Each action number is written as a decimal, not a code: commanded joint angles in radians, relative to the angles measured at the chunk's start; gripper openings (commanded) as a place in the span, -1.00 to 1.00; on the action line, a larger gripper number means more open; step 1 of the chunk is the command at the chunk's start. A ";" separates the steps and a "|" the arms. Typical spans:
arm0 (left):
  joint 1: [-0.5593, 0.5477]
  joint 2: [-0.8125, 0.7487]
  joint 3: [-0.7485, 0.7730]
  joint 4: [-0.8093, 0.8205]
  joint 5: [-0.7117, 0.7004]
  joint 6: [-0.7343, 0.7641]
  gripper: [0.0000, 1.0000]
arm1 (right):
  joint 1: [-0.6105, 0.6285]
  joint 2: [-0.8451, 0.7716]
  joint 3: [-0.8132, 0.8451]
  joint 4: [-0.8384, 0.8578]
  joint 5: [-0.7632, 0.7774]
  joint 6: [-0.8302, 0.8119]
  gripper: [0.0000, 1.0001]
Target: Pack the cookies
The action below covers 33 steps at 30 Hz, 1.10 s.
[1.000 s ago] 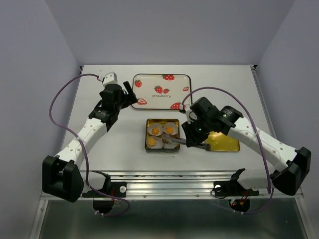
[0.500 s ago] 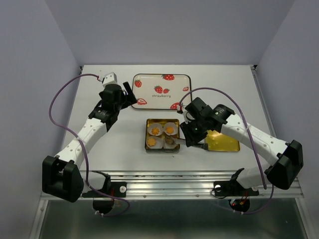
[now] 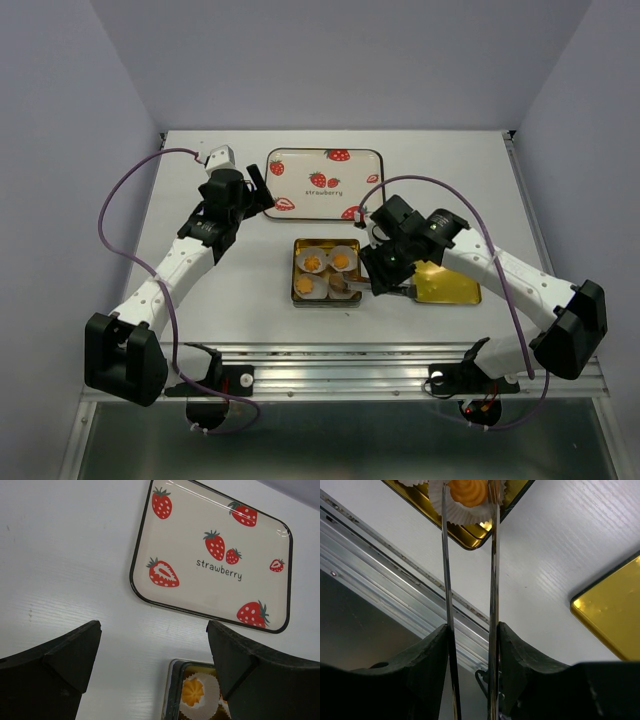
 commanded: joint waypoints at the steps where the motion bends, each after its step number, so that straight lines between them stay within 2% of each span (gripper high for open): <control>1: -0.004 -0.025 0.046 0.019 -0.014 0.017 0.98 | 0.009 -0.019 0.063 -0.011 0.021 -0.022 -0.05; 13: -0.004 -0.052 0.037 0.009 -0.025 0.008 0.98 | 0.009 -0.011 0.128 -0.043 0.064 -0.039 0.02; 24: -0.004 -0.036 0.046 0.008 -0.019 0.011 0.98 | 0.009 -0.051 0.177 -0.037 0.065 -0.042 -0.03; 29: -0.004 -0.021 0.057 0.017 -0.008 0.008 0.98 | 0.009 -0.100 0.220 0.068 0.168 0.010 -0.16; 33: -0.004 -0.010 0.052 0.038 0.015 0.003 0.98 | -0.008 -0.085 0.224 0.193 0.428 0.076 -0.20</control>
